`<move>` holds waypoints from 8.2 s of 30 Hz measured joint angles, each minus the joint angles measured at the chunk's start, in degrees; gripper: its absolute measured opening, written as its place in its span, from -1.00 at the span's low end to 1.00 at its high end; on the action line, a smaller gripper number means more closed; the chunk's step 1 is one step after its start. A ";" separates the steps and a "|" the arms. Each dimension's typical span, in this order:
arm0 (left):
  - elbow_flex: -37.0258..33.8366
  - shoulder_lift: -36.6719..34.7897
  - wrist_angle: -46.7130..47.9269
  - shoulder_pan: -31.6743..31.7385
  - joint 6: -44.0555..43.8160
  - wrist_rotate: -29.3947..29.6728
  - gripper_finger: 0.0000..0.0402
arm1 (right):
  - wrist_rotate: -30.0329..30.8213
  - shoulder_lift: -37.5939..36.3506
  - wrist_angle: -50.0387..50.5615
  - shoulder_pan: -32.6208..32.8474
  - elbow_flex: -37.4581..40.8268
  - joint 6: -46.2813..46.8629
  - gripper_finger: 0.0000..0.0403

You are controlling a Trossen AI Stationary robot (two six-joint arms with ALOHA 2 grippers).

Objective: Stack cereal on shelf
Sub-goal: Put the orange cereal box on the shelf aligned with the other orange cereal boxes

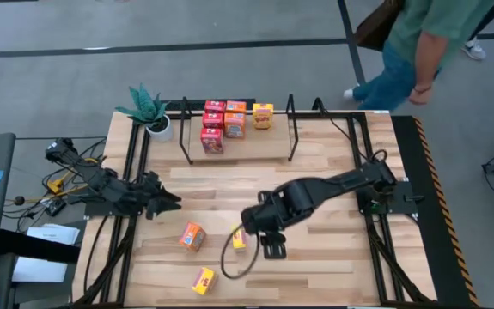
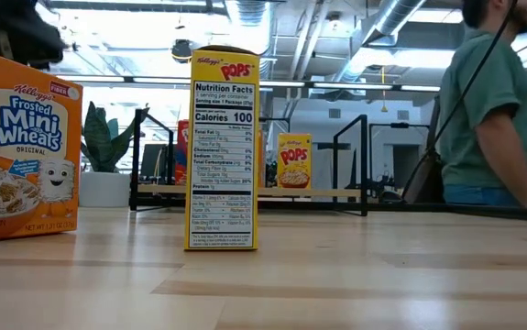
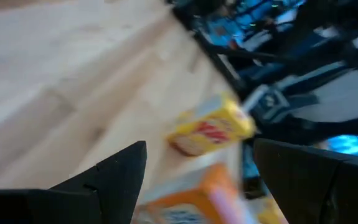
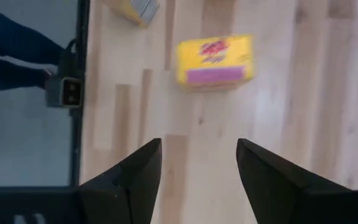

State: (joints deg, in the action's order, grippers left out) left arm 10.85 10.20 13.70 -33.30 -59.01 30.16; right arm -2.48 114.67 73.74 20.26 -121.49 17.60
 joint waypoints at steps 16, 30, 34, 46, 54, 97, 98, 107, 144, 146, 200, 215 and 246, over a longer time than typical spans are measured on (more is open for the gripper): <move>41.42 33.90 31.06 -7.02 -0.48 -8.62 0.42 | 13.75 -0.72 -2.21 12.13 0.00 6.35 0.10; 48.80 76.35 47.16 -27.64 -48.03 -6.64 0.42 | 16.20 -0.72 -7.13 8.45 0.00 1.89 0.03; 48.78 84.12 44.30 -30.04 -57.05 -3.77 0.42 | 16.15 -0.72 -7.76 7.73 0.00 0.92 0.02; 48.61 91.08 41.09 -26.02 -59.15 6.64 0.42 | 15.87 -0.72 -10.46 6.09 0.00 -0.22 -0.05; 48.61 91.08 40.80 -19.41 -48.71 11.32 0.42 | 15.86 -0.72 -12.67 5.84 0.00 -0.55 -0.09; 48.63 67.53 36.84 1.09 2.81 23.50 0.42 | 15.89 -0.68 -13.79 -0.11 0.00 -9.07 0.02; 48.63 66.95 38.10 1.36 2.34 23.07 0.42 | 15.85 -0.68 -15.20 -0.67 0.00 -8.91 0.03; 48.63 57.75 46.93 -1.07 3.07 16.38 0.42 | 9.66 5.19 -25.61 -3.52 0.13 -20.94 0.27; 10.67 64.48 -30.35 7.50 11.16 0.91 -0.98 | 12.02 -2.91 -19.19 -8.73 -0.04 -14.06 0.42; 10.69 66.73 -33.55 8.69 11.46 -0.24 -0.98 | 12.04 -2.91 -18.84 -8.75 -0.04 -13.94 0.42; 20.61 35.48 6.40 14.74 12.48 -18.33 0.36 | 13.29 6.65 -24.41 -9.34 5.20 2.48 0.42; 20.63 32.39 13.81 14.22 6.59 -15.83 0.77 | 11.43 8.56 -19.03 -12.80 5.38 6.57 0.42; 20.61 33.81 15.32 14.23 4.95 -14.62 0.77 | 16.14 11.07 -16.93 -11.68 3.62 10.05 0.42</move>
State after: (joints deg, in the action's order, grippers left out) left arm 31.46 44.01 29.02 -19.07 -54.06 15.55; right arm 13.66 125.74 56.81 8.58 -117.87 27.65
